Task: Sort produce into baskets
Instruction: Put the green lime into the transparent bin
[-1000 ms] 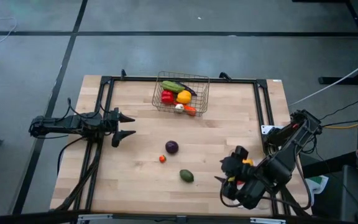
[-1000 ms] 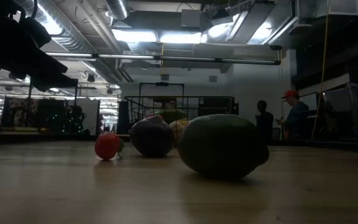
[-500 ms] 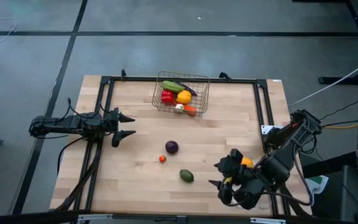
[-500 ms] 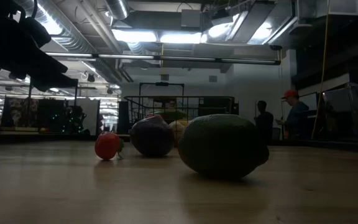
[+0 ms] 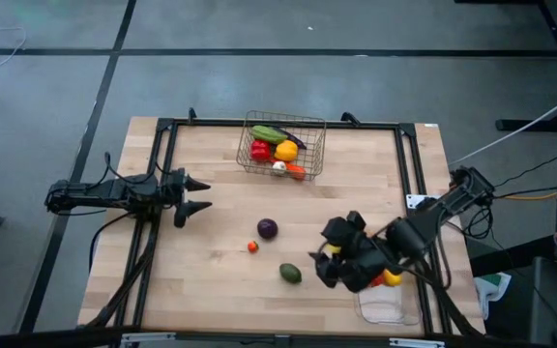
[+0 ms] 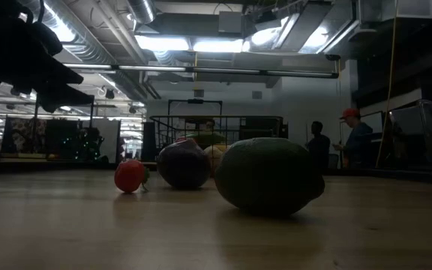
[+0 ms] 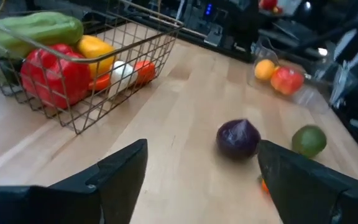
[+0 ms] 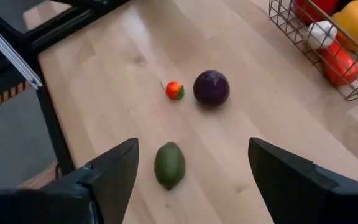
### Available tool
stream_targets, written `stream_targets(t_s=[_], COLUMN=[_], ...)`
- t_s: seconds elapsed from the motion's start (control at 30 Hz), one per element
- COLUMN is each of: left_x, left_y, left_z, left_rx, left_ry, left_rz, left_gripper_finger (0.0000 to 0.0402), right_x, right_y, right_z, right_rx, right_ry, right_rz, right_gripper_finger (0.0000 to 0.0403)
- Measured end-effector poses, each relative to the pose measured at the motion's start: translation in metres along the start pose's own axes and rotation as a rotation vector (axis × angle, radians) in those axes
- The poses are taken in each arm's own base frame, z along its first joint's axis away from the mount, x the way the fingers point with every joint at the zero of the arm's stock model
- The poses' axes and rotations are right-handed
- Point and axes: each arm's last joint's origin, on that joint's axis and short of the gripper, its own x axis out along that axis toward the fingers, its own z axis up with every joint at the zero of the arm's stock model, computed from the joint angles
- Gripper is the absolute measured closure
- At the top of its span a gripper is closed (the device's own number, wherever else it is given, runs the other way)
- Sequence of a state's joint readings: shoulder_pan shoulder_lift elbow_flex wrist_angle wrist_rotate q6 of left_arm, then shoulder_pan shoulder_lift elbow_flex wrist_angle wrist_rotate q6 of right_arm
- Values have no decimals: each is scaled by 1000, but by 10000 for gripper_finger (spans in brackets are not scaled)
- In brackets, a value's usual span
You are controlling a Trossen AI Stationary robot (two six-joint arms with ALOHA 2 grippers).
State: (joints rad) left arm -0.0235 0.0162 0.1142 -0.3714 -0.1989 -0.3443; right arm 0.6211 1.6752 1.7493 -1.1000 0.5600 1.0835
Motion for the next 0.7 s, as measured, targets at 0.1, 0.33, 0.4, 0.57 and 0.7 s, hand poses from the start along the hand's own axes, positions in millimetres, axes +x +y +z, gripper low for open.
stream_targets(t_s=[0.1, 0.33, 0.4, 0.57, 0.7], left_x=[0, 0, 0, 0, 0], left_y=[-1, -1, -1, 0, 0], left_z=[2, 7, 7, 7, 8], left_rx=[-64, -42, -40, -41, -66], left_ry=[-25, -85, -90, -94, -97], left_rz=[-7, 18, 31, 43, 42], left_gripper_finger=[102, 102, 102, 102, 102], right_x=[5, 15, 18, 45, 75], right_y=[-5, -13, -12, 3, 14], right_z=[7, 20, 18, 8, -4], right_rx=[-20, -6, -11, -90, -154], right_ry=[15, 34, 30, 31, 48], right_rz=[-8, -24, -20, 30, 9], right_gripper_finger=[102, 102, 102, 102, 102])
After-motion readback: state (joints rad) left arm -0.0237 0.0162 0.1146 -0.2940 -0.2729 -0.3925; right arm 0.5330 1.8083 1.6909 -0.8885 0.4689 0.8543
